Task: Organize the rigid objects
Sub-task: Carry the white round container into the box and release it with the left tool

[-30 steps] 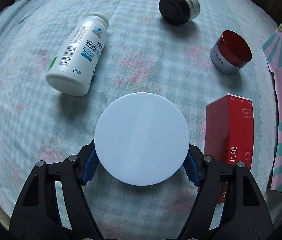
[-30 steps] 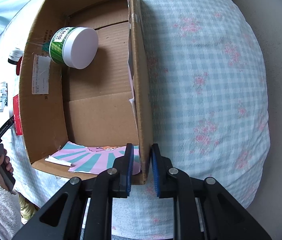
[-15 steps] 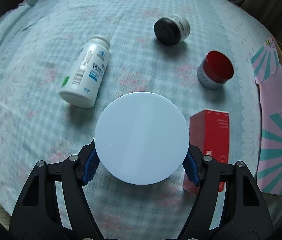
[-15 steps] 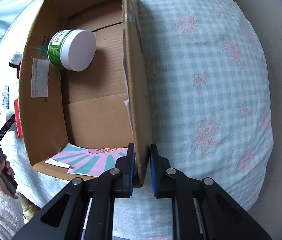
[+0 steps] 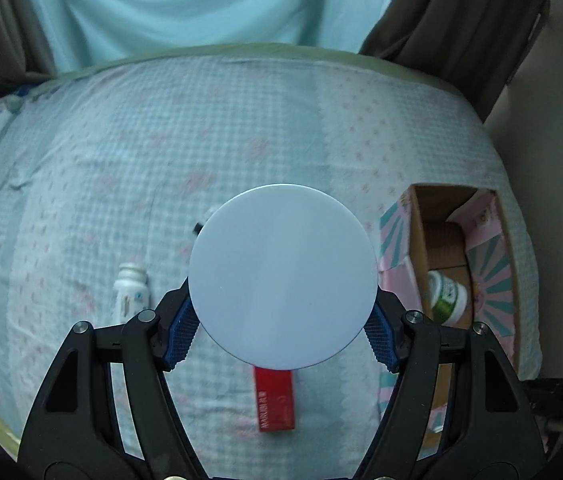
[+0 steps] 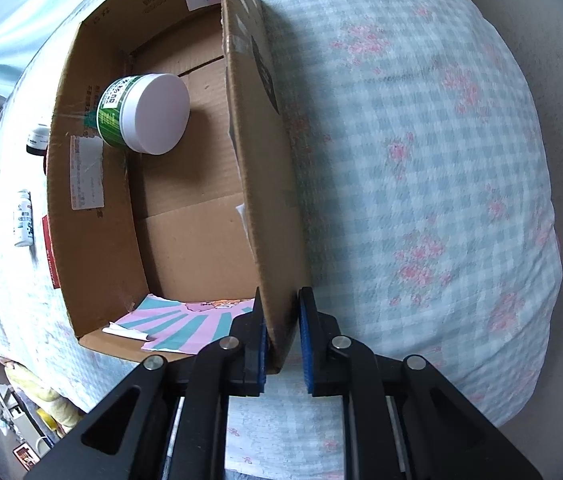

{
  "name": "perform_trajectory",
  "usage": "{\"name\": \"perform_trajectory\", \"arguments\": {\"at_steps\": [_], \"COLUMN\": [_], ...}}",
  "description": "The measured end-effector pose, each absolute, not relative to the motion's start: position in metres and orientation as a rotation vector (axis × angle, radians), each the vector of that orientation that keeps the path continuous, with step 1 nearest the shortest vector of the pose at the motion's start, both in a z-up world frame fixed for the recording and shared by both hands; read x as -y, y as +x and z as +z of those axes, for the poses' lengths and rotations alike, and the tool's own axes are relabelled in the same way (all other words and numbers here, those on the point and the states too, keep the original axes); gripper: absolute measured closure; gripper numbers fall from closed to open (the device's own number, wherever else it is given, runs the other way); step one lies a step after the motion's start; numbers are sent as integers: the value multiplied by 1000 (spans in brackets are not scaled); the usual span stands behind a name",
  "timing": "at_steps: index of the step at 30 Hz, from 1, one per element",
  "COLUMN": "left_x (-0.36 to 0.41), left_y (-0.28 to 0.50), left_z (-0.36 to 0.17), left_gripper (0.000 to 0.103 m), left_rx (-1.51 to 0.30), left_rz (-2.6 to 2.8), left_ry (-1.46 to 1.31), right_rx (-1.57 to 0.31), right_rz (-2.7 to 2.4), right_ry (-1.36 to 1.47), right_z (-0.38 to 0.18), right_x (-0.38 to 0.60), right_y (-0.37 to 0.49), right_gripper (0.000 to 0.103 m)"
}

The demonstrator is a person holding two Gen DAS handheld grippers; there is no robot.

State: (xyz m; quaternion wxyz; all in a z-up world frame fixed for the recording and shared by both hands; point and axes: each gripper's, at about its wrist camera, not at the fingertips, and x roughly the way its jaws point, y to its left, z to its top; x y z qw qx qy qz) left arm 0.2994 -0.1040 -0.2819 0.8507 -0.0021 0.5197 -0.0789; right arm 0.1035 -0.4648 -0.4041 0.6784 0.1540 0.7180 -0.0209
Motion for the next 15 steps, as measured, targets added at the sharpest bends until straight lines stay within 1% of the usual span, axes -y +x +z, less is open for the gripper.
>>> {"name": "perform_trajectory", "arguments": {"at_steps": [3,7,11,15], "left_x": [150,210,265,308], "left_y": [318,333,343,346], "left_z": [-268,-269,-288,-317], "left_gripper": [35,35,35,35], "left_rx": [-1084,-1103,-1154,-1219], "left_rz": [-248,-349,-426,-476], "left_ry": [46,95,134,184], "right_rx": [-1612,-1613,-1612,-1613], "right_rz": [-48,-55,-60,-62], "right_ry": [365,390,397,397], "right_z": [-404,-403,-401,-402], "right_x": [473,483,492,491], "right_y": [102,102,103,104], "right_gripper": [90,90,90,90]}}
